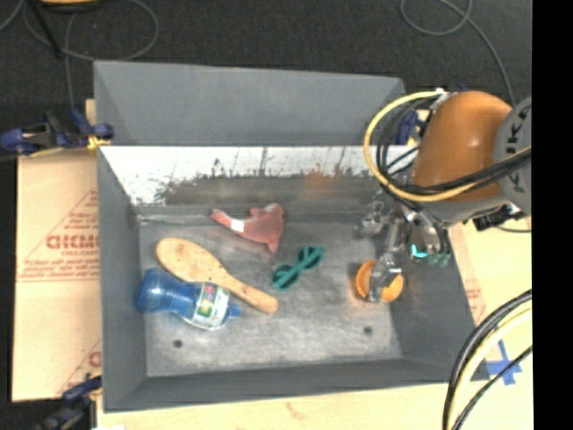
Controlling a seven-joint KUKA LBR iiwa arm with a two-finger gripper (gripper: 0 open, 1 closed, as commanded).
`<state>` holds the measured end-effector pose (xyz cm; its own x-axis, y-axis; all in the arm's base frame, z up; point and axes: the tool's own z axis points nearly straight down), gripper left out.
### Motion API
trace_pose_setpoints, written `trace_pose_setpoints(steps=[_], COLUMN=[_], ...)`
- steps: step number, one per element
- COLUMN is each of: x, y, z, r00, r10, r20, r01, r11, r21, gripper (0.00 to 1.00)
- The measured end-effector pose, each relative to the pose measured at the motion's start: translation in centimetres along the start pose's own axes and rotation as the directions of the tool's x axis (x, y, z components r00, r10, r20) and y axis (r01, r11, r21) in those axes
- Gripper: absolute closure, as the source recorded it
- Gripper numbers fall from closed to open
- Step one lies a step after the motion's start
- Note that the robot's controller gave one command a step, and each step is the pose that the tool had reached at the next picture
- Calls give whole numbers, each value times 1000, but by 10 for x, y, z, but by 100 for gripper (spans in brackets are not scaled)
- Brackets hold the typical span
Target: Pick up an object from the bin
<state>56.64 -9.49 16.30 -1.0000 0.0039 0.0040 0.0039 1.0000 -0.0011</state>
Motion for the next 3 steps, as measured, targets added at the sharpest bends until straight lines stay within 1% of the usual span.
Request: trace_pose_setpoints(steps=[1, 2, 3], x=[-2, -3, -11], y=[0, 0, -12], z=[-5, -4, 46], r00=[1000, 1000, 1000], r10=[-2, -6, 14], r20=[8, 8, 16], r01=[2, 6, -14], r11=[1000, 1000, 1000], r21=[1, 1, 0], gripper=[0, 0, 0])
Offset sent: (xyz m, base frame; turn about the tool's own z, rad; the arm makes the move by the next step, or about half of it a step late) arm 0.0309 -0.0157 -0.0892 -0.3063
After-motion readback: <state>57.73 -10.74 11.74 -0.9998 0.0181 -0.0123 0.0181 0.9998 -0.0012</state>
